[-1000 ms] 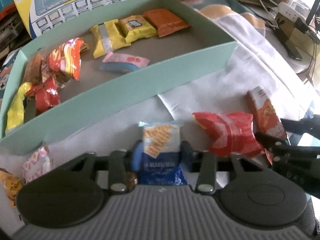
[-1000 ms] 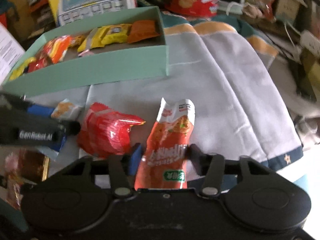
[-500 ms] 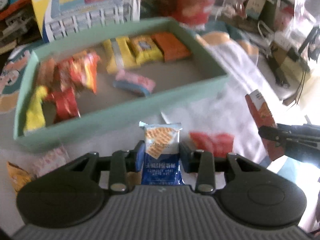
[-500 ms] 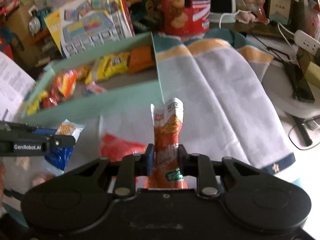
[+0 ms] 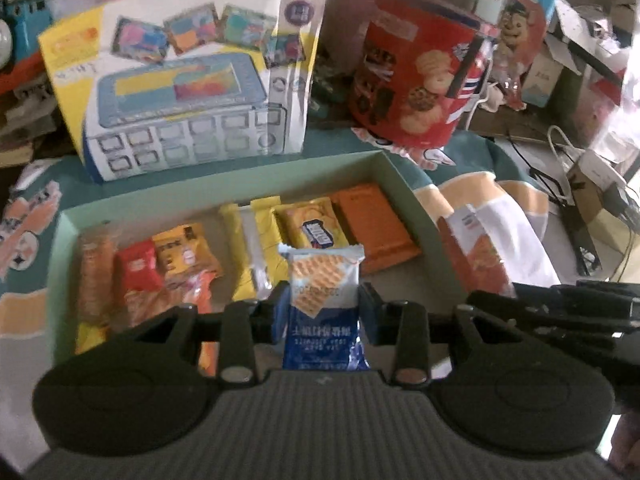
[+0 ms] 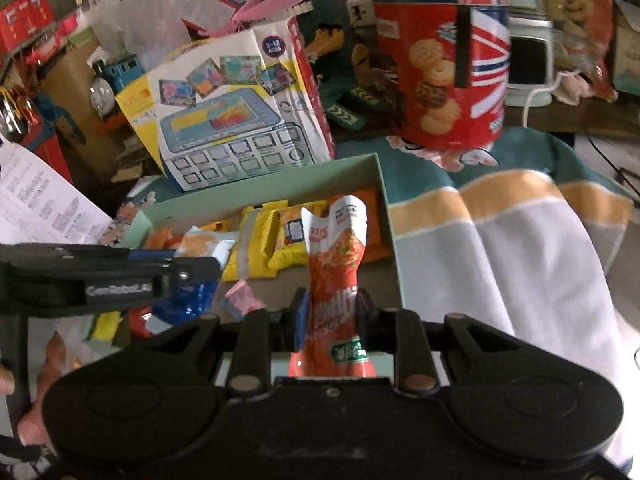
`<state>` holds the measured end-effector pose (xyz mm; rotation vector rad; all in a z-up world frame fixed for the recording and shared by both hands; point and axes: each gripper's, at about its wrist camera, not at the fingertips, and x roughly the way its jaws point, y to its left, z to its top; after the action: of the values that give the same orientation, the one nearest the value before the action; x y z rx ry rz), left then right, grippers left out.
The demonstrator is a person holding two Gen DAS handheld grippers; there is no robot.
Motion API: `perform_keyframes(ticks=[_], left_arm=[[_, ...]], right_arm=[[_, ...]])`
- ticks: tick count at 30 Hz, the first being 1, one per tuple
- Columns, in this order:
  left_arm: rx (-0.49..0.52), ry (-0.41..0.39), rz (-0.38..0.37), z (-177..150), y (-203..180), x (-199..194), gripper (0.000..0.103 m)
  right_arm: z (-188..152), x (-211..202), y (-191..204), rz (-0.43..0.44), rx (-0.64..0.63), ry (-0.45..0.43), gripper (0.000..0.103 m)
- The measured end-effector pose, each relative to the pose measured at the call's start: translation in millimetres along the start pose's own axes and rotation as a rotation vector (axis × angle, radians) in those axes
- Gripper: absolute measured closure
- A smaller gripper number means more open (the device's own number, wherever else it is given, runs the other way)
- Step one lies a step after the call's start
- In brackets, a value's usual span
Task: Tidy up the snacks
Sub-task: 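Carry both snacks into the box and open both tools, then lift both tools out of the box toward the remaining snacks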
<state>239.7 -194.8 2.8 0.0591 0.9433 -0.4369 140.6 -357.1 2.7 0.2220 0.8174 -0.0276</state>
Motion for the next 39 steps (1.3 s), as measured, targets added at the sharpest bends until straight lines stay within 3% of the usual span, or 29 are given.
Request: perform_keyframes(ticks=[8, 9, 10, 11, 12, 13, 16, 26, 39], left_arm=[[-0.053, 0.047, 0.011, 17, 4, 49, 0.067], [-0.051, 0.049, 0.018, 17, 4, 53, 0.065], [-0.048, 0.048, 0.034, 18, 4, 55, 0.055], [-0.043, 0.050, 0.059, 18, 3, 57, 0.043], [-0.040, 0.049, 0.084, 18, 3, 57, 0.018], [-0.037, 0.035, 0.099, 17, 4, 55, 0.008], [-0.015, 0.026, 0.115, 12, 6, 48, 0.008], [-0.006, 0.037, 0.100, -20, 12, 0, 0.000], [0.012, 0.050, 0.082, -99, 20, -62, 0.000]], right_arm=[[25, 41, -7, -0.034, -0.039, 0.015, 0.073], [27, 44, -8, -0.035, -0.043, 0.011, 0.065], [28, 45, -8, -0.036, -0.042, 0.004, 0.055], [27, 42, -9, -0.034, -0.036, -0.005, 0.049], [29, 39, -9, -0.028, -0.029, -0.021, 0.035], [29, 35, -9, -0.026, -0.025, -0.039, 0.017], [27, 22, -6, -0.045, -0.030, -0.093, 0.000], [2, -15, -1, -0.061, 0.024, -0.074, 0.000], [-70, -67, 34, -0.047, 0.045, -0.037, 0.000]])
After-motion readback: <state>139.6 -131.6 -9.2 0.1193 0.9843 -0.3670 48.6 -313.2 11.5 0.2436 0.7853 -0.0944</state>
